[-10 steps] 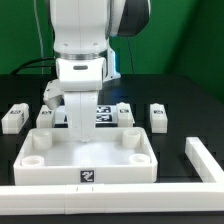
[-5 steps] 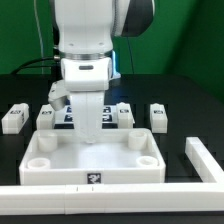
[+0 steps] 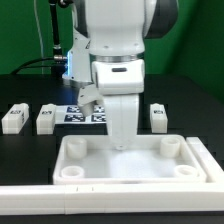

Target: Assemble desk

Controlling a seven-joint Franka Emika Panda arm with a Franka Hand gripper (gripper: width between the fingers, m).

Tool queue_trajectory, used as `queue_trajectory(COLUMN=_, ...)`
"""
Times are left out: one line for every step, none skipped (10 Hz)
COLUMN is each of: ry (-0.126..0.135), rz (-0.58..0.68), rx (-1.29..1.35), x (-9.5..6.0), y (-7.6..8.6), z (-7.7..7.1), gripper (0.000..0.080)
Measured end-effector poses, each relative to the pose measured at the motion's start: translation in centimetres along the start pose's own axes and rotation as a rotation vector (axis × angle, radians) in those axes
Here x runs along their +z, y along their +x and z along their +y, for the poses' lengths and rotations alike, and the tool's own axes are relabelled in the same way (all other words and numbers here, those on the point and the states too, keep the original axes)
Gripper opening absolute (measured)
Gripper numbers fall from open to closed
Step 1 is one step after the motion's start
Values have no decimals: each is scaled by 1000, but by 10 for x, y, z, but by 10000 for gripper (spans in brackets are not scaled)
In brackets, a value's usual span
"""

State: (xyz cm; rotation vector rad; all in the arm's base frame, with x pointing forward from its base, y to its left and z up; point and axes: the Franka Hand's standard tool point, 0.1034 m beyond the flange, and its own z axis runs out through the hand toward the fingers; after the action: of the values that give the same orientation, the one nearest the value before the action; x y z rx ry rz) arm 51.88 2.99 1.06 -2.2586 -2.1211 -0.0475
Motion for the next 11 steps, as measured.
queue_trajectory(ry=-1, rz=-1, rx=11, x=1, y=3, z=1, gripper=58)
queue_trajectory(ry=-1, rz=0, rx=5, x=2, y=3, z=5, gripper=58)
queue_trajectory(ry=20, rz=-1, rx=-19, x=4, y=3, z=5, gripper=57)
queue_trajectory(ry=44, rz=-3, rx=-31, x=6, y=-1, z=6, gripper=57)
queue_trajectory(ry=52, rz=-4, rx=-28, x=6, y=-2, z=5, gripper=57)
queue_trajectory(ry=52, rz=-4, rx=-27, x=6, y=-2, z=5, gripper=57)
queue_trajectory(ry=51, rz=-4, rx=-27, x=5, y=-2, z=6, gripper=153)
queue_trajectory(ry=50, rz=-4, rx=-27, x=5, y=-2, z=6, gripper=288)
queue_trajectory(ry=48, rz=-4, rx=-27, x=4, y=-2, z=7, gripper=288)
queue_trajectory(ry=47, rz=-4, rx=-27, x=4, y=-2, z=7, gripper=477)
queue_trajectory(ry=47, rz=-4, rx=-27, x=4, y=-2, z=7, gripper=590)
